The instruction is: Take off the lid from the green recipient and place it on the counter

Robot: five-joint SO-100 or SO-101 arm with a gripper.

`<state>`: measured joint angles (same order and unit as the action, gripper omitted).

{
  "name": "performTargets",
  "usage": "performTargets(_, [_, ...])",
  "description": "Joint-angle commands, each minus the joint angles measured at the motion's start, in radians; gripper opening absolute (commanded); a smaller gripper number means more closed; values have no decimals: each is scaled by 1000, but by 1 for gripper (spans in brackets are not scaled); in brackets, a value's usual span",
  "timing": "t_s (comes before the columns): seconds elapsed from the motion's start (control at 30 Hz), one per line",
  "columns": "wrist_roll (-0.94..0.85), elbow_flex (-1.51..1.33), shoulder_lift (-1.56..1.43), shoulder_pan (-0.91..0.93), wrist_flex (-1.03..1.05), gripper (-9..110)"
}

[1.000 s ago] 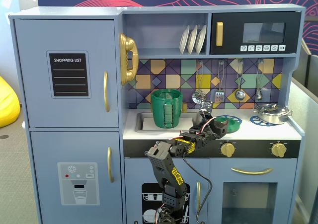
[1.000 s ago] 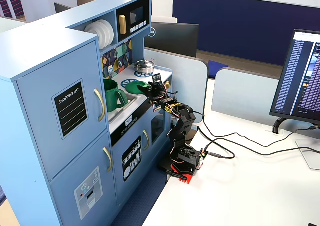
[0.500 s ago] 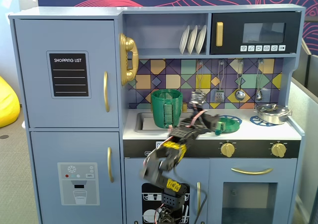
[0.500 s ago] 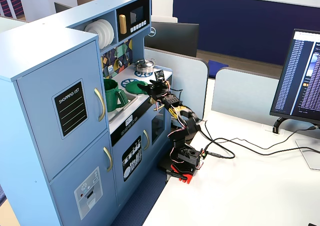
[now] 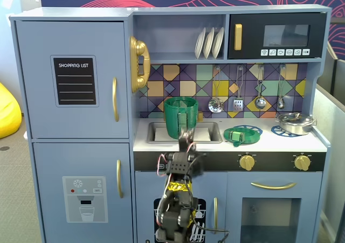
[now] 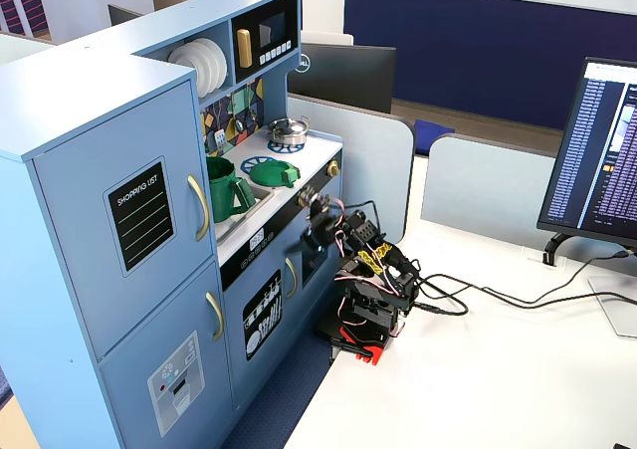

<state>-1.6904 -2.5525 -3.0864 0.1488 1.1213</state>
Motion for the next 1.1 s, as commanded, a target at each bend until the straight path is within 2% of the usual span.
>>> performTargets(0.0, [46, -143, -80, -124, -29, 21])
performTargets(0.3, [87, -431, -89, -186, -80, 9])
performTargets(0.73, [193, -443, -91, -201, 337, 10])
performTargets(0.83, [256, -445, -91, -186, 368, 10])
performTargets(1.07, [173, -445, -92, -181, 410, 10])
